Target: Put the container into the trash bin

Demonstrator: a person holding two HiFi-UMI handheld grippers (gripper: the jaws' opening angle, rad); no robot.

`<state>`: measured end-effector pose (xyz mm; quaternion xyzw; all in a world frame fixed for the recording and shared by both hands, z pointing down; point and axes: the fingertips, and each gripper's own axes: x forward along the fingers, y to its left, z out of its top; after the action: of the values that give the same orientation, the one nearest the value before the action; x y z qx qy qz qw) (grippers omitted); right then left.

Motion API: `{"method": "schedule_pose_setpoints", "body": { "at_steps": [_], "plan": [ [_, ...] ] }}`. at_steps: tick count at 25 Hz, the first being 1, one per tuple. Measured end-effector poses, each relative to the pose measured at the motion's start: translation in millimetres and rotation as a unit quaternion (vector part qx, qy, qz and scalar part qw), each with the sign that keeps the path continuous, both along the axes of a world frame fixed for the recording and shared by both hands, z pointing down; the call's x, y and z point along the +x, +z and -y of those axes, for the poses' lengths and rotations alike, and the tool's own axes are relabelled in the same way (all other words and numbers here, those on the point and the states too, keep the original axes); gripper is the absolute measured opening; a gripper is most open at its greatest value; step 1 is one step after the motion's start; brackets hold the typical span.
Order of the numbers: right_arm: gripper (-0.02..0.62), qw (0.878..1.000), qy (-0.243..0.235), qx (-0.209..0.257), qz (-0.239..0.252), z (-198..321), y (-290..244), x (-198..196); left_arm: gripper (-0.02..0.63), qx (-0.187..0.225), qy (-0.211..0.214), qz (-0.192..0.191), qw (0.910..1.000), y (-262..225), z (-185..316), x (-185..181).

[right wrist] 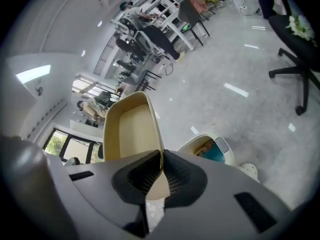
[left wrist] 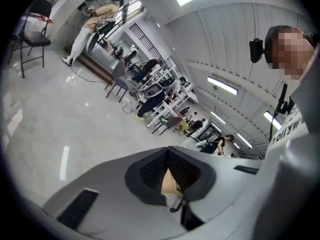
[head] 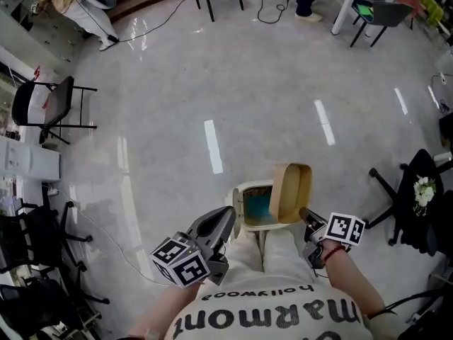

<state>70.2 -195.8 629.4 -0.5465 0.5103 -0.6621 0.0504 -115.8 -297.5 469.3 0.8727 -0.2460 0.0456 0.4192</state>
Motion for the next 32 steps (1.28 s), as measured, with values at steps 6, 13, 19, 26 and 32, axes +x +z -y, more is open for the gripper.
{"method": "schedule_pose_setpoints", "body": {
  "at_steps": [6,13,19,26,32],
  "plan": [
    [0.02,0.999,-0.036,-0.027,0.004,-5.4,44.8,15.1,-0.008,-0.04,0.014,0.008,0.9991,47.7,-30.6,48.8],
    [0.02,0.991,-0.104,-0.08,0.006,-22.0,110.0,29.0,-0.008,-0.085,-0.016,0.055,0.9947,120.3,-80.9,73.6],
    [0.02,0.978,-0.181,-0.105,-0.008,-22.4,150.6,23.8,-0.008,-0.124,-0.013,0.099,0.9872,175.5,-122.5,73.2],
    [0.02,0.955,-0.269,-0.122,-0.019,-24.5,178.3,8.4,-0.009,-0.142,-0.029,0.162,0.9762,218.4,-147.1,58.4],
    [0.02,0.949,-0.276,-0.151,-0.005,-24.4,218.3,0.7,-0.009,-0.169,-0.02,0.181,0.9687,265.6,-154.2,54.0]
  ]
}}
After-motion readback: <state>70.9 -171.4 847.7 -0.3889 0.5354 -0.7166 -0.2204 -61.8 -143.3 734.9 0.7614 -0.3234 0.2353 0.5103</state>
